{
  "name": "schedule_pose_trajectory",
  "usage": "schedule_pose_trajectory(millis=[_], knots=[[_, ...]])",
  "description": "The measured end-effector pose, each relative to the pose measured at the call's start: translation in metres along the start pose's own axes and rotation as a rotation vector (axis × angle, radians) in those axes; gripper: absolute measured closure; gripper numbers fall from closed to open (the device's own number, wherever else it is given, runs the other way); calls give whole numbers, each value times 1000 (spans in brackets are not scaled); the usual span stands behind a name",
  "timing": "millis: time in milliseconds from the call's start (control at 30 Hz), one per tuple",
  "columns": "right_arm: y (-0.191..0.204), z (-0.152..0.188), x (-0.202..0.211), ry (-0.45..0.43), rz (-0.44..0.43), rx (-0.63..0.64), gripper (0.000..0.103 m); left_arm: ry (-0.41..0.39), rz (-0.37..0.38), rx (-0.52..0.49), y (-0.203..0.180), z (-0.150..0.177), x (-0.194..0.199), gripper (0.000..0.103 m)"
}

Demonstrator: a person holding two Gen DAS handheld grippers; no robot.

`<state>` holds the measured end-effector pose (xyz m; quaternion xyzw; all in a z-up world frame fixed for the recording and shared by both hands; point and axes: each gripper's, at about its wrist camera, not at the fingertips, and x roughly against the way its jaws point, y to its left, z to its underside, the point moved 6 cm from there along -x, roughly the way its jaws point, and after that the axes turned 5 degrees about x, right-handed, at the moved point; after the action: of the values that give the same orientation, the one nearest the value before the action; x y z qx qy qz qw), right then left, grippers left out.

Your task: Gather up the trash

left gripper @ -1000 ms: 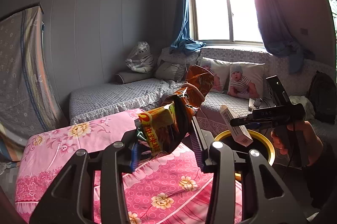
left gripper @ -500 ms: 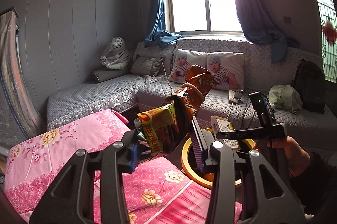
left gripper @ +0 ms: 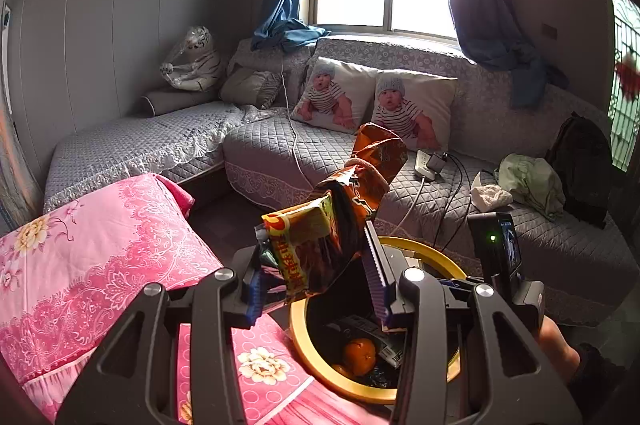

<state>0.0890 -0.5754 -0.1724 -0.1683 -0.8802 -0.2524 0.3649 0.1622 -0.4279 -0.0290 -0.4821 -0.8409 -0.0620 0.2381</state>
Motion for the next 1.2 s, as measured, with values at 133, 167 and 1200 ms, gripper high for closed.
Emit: schedule_pose_trajectory(millis=[133,167,1200], knots=[[-15,5,7,-5,8,-38,26,34,10,27,-7,3,-25,63],[-20,7,10,-14,10,-44,25,46,14,33,-10,5,-32,63],[183,38,166,-482,-21,351,8,-209,-369,71,103,40,175,8]])
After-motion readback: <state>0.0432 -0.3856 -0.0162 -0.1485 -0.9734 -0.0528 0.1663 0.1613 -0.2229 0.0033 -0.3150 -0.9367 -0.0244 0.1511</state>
